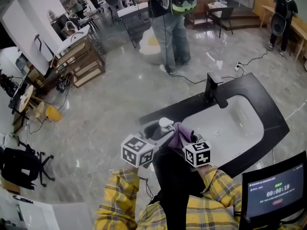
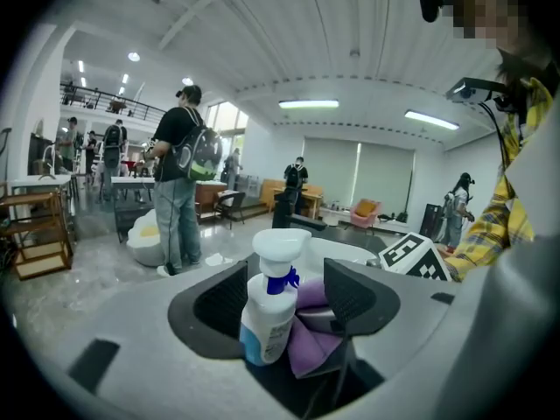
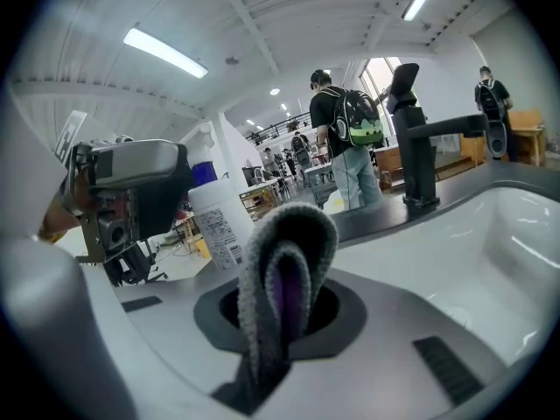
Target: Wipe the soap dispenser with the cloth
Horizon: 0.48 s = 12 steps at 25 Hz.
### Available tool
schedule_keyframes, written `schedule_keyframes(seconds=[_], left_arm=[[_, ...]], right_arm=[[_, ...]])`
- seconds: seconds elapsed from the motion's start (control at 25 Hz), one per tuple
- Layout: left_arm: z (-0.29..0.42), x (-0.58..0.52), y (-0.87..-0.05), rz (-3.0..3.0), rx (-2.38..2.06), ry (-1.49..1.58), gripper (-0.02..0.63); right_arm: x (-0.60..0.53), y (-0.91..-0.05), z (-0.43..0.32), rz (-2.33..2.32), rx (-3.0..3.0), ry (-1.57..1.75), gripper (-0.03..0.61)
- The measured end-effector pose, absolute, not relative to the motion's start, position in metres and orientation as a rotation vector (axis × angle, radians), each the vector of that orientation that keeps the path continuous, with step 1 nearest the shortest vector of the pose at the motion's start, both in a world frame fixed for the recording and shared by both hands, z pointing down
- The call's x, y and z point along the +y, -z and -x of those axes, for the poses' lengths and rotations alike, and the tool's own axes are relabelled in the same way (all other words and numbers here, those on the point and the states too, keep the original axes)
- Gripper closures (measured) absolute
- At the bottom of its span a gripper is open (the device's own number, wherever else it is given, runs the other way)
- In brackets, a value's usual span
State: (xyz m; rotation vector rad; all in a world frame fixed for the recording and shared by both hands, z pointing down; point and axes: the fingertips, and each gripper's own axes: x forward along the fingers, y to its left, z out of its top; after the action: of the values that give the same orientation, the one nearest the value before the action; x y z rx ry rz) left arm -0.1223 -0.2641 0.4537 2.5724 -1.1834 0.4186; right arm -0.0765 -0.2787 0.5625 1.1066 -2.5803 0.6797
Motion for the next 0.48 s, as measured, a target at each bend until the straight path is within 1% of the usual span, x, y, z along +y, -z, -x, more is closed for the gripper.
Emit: schedule_keyframes(seconds=[0.24, 0.4, 0.48], left_arm=[[0.143, -0.245, -0.423, -2.826, -1.144, -0.527, 0.357], [0.14, -0.248, -0.414, -2.984, -0.968, -0.772, 0.35], [0.132, -0.251, -0.413, -3.024, -0.841, -0.837, 0.344]], right_arm=[[-0.275, -0.548, 0.063, -1.147, -2.614, -0.692, 0.537], [-0.274, -0.537, 0.056, -1.181, -2.651, -0.697, 0.537], [-0.272, -0.531, 0.053, -1.189, -2.666, -0.69, 0.537]])
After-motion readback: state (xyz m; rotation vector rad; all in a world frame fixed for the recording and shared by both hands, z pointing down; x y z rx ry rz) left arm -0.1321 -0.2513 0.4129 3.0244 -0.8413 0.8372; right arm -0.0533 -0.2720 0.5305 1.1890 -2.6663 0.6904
